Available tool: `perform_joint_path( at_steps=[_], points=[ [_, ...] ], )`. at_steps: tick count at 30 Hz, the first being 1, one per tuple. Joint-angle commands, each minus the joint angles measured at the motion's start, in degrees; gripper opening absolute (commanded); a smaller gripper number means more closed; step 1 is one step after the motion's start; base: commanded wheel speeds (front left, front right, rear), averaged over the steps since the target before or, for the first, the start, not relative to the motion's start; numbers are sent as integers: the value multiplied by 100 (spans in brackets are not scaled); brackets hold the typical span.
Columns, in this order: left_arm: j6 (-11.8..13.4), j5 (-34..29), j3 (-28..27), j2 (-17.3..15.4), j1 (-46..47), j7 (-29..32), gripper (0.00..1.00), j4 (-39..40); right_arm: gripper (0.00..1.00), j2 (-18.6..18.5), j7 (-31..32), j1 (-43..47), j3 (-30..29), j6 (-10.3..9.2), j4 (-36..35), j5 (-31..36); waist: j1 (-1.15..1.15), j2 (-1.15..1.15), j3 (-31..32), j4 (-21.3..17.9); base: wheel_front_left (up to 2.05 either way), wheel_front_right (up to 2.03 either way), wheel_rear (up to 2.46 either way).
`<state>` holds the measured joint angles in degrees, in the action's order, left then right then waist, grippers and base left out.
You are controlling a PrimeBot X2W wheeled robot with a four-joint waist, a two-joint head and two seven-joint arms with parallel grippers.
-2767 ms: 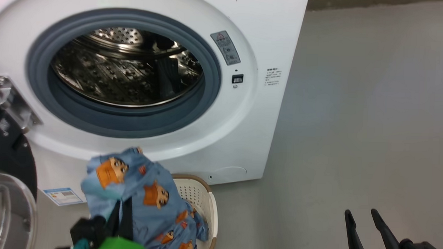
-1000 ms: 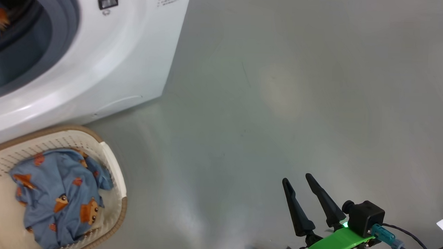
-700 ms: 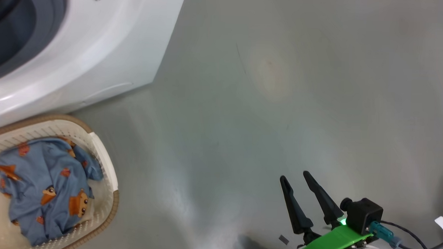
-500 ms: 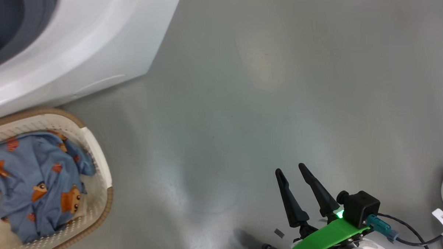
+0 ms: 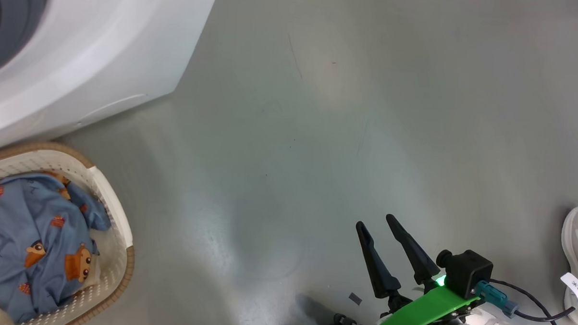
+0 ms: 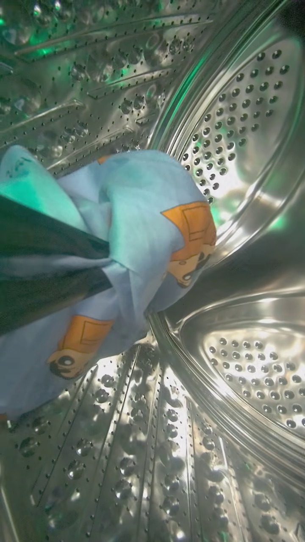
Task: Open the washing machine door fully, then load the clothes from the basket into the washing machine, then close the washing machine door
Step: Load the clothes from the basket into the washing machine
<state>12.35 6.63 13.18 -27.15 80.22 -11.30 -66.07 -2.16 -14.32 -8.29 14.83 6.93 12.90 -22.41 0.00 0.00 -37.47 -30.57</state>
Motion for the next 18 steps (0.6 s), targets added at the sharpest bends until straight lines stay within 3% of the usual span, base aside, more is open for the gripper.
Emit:
perform_joint_path(
  at_steps=[1,2,3,10,18],
  points=[
    [22,-73,-1,-176,171,52,25,53,100,-72,-68,100,105,56,-67,-179,0,0,39,25,0,0,0],
    [13,-66,10,-158,215,117,70,-19,100,-72,-68,95,107,56,-66,-188,0,0,55,36,0,0,0],
    [-1,-61,27,-133,250,189,100,-95,100,-72,-68,88,103,56,-68,-200,0,0,77,51,0,0,0],
    [134,54,43,155,274,627,100,-494,100,-72,-68,80,24,56,-38,-198,0,0,301,221,0,0,0],
    [409,511,-278,616,-167,158,100,-599,100,-72,-68,134,-109,56,-8,-89,0,0,754,528,0,0,0]
  ],
)
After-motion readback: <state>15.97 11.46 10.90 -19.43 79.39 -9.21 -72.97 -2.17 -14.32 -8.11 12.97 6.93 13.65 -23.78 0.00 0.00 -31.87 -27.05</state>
